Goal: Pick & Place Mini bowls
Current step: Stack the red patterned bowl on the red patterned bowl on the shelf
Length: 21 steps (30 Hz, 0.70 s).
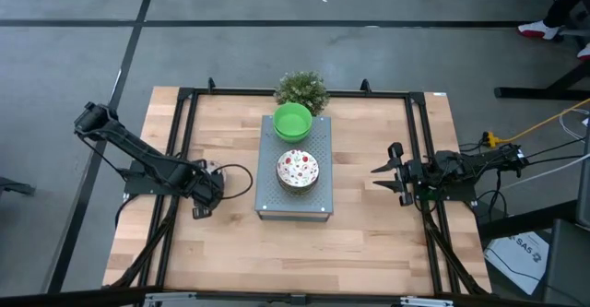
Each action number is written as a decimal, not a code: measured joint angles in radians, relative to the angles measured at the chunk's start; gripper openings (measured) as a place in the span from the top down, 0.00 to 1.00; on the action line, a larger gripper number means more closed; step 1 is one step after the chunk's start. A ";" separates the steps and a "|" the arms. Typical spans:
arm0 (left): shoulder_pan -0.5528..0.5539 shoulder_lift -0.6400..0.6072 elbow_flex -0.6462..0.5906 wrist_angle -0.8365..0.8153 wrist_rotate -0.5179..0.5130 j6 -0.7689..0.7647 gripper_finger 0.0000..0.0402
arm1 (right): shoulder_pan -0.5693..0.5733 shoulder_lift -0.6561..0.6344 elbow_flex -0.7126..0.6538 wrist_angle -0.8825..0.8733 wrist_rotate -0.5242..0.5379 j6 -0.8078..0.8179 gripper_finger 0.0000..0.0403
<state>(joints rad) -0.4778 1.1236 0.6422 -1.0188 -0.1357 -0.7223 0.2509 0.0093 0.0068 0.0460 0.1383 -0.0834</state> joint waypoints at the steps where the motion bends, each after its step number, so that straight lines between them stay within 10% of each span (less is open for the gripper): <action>1: 0.000 0.000 -0.008 0.012 -0.009 0.000 0.65 | 0.000 0.000 0.000 0.000 0.000 0.000 0.64; 21: 0.001 -0.002 -0.056 0.106 -0.080 -0.057 0.96 | 0.000 0.000 0.000 0.000 0.000 0.000 0.63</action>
<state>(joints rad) -0.4771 1.1217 0.5860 -0.9133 -0.2161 -0.7797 0.2510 0.0093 0.0069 0.0460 0.1383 -0.0834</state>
